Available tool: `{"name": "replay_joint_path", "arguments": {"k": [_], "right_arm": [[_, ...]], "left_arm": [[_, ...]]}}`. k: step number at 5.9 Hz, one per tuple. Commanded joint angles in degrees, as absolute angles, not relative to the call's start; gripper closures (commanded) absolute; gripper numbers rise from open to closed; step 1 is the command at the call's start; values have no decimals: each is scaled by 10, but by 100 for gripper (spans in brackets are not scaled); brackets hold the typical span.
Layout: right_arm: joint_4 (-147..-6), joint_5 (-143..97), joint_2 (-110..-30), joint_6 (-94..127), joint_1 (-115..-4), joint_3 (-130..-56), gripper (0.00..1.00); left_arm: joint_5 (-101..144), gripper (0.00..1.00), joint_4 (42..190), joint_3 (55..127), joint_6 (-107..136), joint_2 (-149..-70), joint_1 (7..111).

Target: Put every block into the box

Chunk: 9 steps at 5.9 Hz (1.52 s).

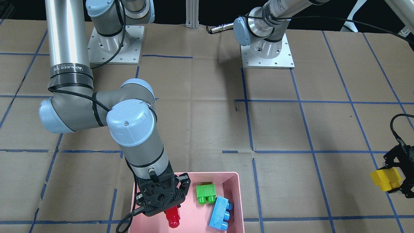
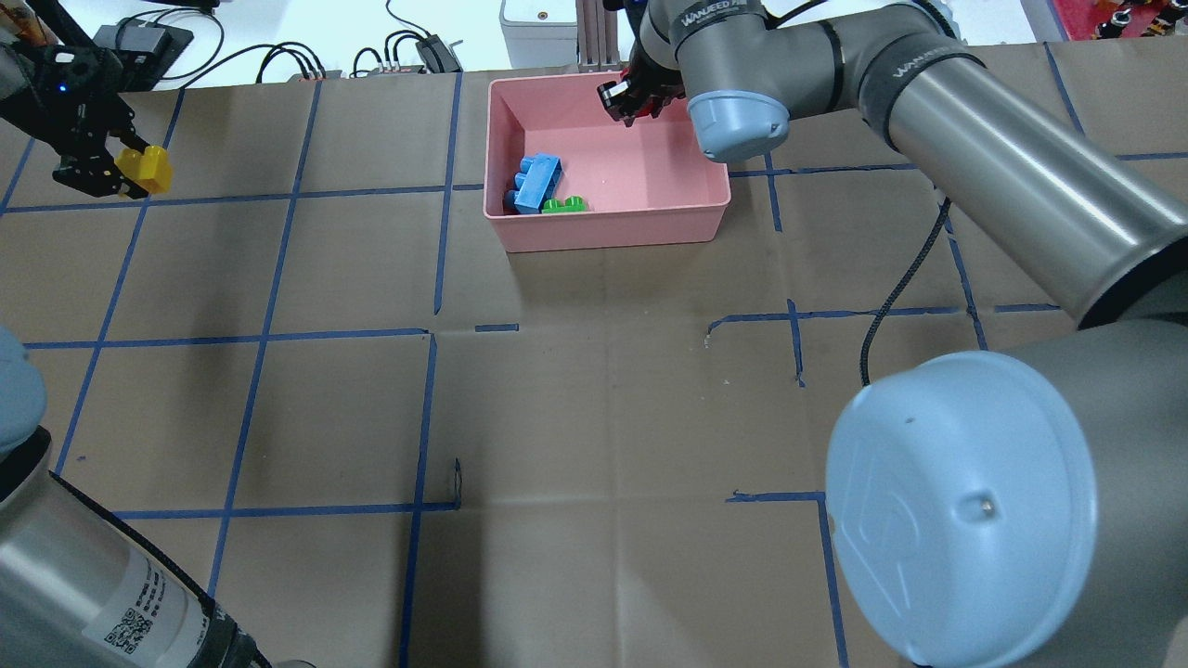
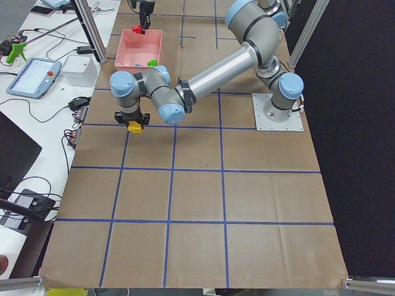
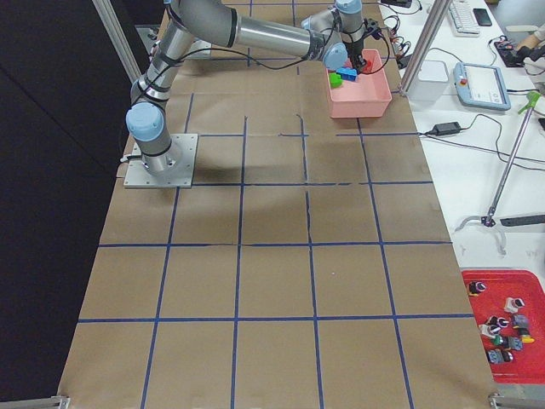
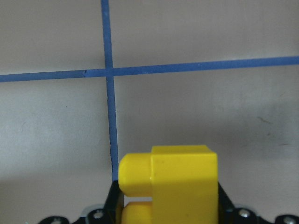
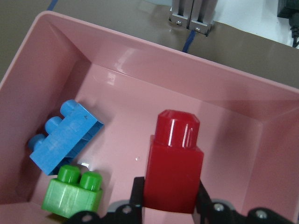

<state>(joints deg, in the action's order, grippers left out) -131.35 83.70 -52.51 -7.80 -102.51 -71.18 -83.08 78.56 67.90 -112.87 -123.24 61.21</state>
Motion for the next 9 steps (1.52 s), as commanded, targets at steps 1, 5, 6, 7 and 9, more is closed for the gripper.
{"name": "replay_joint_path", "arguments": {"k": [1, 5, 6, 7, 9], "right_arm": [[-1315, 841, -523, -67, -1031, -707, 27], [-1200, 846, -567, -74, -1017, -712, 0], [-1060, 845, -612, -76, -979, -713, 0], [-924, 845, -656, -77, -947, -713, 0], [-823, 860, -753, -69, -942, -727, 0]], "left_arm": [[-838, 75, 823, 650, -1031, -1227, 654], [-828, 75, 810, 650, -653, -1237, 765], [-824, 75, 791, 650, -516, -1238, 799], [-824, 75, 775, 649, -385, -1239, 835], [-829, 75, 765, 610, -94, -1251, 918]]}}
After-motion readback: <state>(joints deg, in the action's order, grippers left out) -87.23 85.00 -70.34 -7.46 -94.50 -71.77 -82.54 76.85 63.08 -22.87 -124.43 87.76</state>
